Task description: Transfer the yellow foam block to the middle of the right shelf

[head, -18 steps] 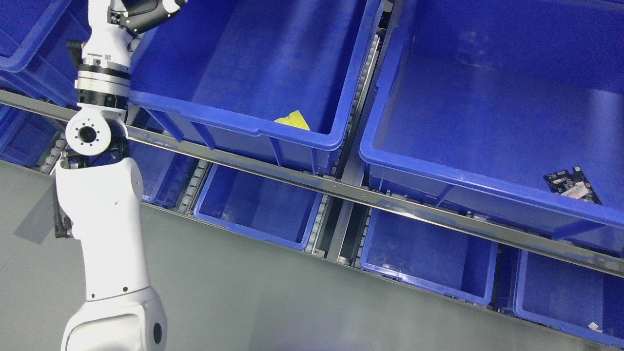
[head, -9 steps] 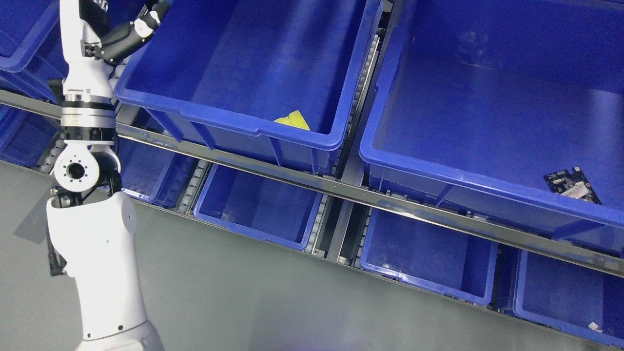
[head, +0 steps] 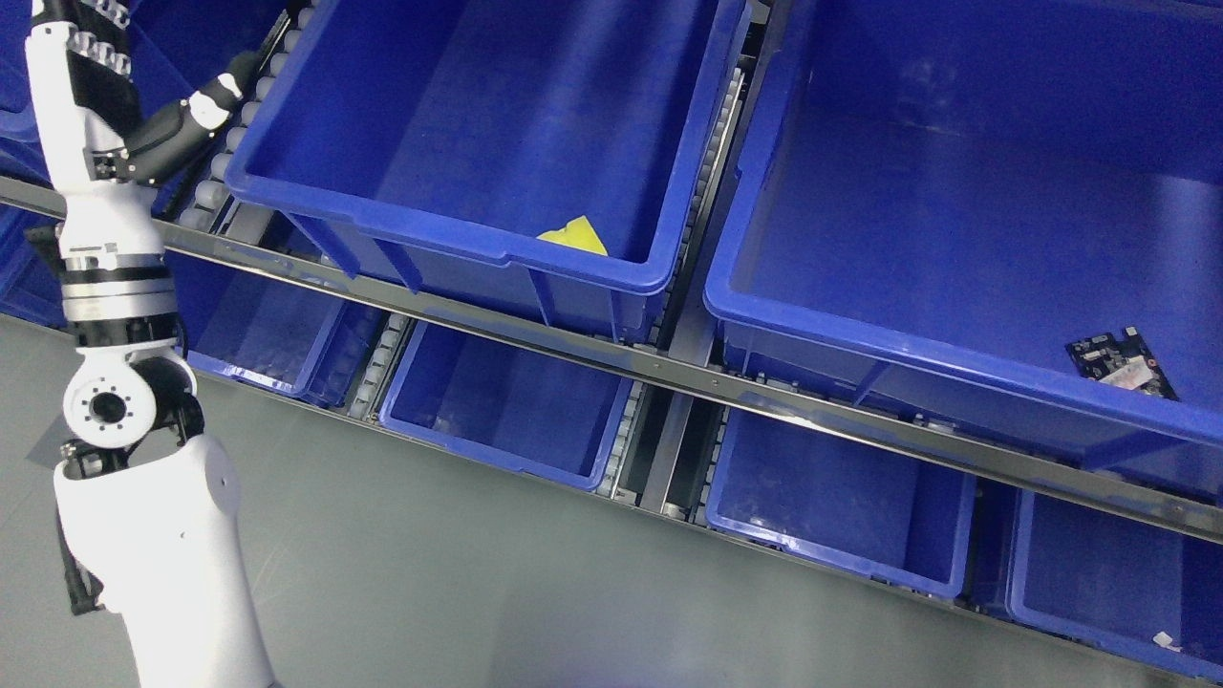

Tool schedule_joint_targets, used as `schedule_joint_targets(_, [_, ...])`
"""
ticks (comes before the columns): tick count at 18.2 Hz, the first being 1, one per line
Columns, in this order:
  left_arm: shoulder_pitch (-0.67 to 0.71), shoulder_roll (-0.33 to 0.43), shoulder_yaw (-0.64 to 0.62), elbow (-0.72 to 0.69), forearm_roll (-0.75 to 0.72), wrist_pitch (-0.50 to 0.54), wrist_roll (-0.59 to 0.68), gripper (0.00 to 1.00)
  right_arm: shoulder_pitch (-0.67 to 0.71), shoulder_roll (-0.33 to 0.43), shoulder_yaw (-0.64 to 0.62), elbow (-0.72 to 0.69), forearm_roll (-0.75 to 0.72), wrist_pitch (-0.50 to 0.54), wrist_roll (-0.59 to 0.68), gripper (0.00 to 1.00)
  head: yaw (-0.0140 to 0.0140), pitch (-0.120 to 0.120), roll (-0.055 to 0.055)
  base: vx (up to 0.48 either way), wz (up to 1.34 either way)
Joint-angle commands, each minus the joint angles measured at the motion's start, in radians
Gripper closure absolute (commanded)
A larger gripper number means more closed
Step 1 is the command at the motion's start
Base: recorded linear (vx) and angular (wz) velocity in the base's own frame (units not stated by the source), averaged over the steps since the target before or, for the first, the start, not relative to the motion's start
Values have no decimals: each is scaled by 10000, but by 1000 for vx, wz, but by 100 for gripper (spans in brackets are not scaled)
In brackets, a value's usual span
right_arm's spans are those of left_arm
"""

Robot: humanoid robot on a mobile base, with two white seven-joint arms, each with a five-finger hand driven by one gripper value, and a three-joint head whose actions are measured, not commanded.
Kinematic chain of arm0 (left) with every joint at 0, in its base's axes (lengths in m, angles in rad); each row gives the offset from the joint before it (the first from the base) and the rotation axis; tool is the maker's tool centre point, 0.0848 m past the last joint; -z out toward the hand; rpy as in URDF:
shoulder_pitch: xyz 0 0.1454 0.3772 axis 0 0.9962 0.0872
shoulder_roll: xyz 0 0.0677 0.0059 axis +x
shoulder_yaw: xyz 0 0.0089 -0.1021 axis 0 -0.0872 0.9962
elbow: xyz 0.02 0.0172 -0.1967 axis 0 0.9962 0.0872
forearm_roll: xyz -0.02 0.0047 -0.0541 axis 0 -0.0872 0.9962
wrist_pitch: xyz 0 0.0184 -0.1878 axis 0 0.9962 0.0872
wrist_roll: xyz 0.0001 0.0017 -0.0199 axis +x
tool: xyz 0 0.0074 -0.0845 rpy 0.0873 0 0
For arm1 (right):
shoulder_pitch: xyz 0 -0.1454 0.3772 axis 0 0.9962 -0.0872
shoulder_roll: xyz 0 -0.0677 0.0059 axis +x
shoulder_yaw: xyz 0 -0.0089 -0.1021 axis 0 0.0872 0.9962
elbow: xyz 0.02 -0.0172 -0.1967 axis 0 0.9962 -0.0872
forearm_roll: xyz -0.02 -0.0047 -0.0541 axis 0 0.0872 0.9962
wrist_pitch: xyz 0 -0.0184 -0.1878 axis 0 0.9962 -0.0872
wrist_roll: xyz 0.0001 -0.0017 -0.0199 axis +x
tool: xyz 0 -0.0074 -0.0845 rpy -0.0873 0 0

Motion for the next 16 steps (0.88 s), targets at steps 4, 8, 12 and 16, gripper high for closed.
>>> schedule_joint_targets(4, [1050,175,901,-377,1729,491,138,0,15,-175,0,-175,31,-20,1,0,0,0,0,0,0])
schedule_joint_targets(8, [1080,175,119,98,2942,937,-384,0,15,-175,0,-175,31,-4,1,0,0,0,0,0,0])
schedule_joint_targets(12, [1096,175,-572,161,3924,845,-354,0,15,-175,0,-175,31,-4,1,0,0,0,0,0,0])
schedule_joint_targets(16, [1096,175,-635,130,4002,599,-338,0,15,-175,0,-175,31,-4,1,0,0,0,0,0,0])
